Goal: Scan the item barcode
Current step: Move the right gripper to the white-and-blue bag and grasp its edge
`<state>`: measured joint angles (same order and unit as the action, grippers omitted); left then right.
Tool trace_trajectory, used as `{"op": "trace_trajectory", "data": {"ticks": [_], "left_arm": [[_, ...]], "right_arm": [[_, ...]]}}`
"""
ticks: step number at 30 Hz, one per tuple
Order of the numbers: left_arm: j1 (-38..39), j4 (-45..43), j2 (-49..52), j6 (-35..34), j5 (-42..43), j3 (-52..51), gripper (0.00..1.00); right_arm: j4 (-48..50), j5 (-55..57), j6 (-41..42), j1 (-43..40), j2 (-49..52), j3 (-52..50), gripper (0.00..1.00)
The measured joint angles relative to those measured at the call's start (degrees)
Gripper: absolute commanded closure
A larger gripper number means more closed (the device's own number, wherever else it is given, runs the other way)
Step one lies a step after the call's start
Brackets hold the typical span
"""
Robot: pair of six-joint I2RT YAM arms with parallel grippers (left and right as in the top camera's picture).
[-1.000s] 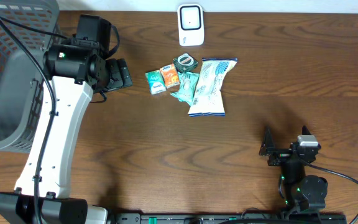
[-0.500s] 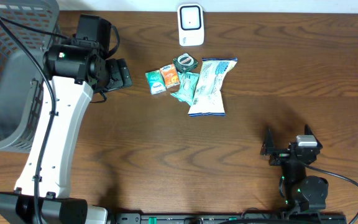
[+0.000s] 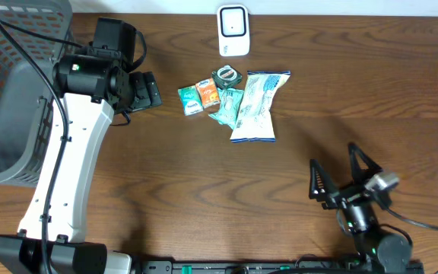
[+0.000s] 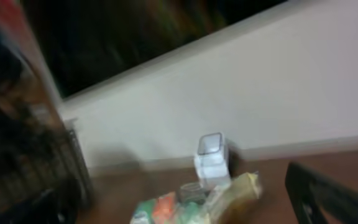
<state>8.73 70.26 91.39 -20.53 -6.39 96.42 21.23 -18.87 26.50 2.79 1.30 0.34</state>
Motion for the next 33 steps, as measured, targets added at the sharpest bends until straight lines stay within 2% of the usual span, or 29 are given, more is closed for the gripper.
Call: {"op": "trace_trajectory", "data": {"ticks": [2, 4, 7, 11, 17, 21, 27, 33], "left_arm": [[0.0, 0.0, 0.0, 0.0, 0.0, 0.0, 0.02], [0.0, 0.0, 0.0, 0.0, 0.0, 0.0, 0.02], [0.0, 0.0, 0.0, 0.0, 0.0, 0.0, 0.02], [0.0, 0.1, 0.0, 0.0, 0.0, 0.0, 0.02], [0.0, 0.1, 0.0, 0.0, 0.0, 0.0, 0.02], [0.0, 0.0, 0.0, 0.0, 0.0, 0.0, 0.02], [0.0, 0.0, 0.0, 0.0, 0.0, 0.0, 0.02], [0.0, 0.0, 0.0, 0.0, 0.0, 0.0, 0.02]], "right_arm": [[12.9, 0.2, 2.5, 0.0, 0.0, 0.2, 0.01], [14.9, 0.9, 3.5, 0.0, 0.2, 0.6, 0.01], [13.3, 1.8, 2.7, 0.0, 3.2, 2.8, 0.01], [10.4, 0.0, -4.7, 0.0, 11.4, 10.3, 0.01], [0.8, -4.5, -15.0, 0.0, 32.8, 29.3, 0.01], [-10.7, -11.2, -21.3, -0.1, 48.7, 43.4, 0.01], [-40.8, -17.9, -24.9, -0.4, 67.2, 62.0, 0.01], [-53.9, -23.8, -24.1, -0.4, 76.2, 65.3, 0.01]]}}
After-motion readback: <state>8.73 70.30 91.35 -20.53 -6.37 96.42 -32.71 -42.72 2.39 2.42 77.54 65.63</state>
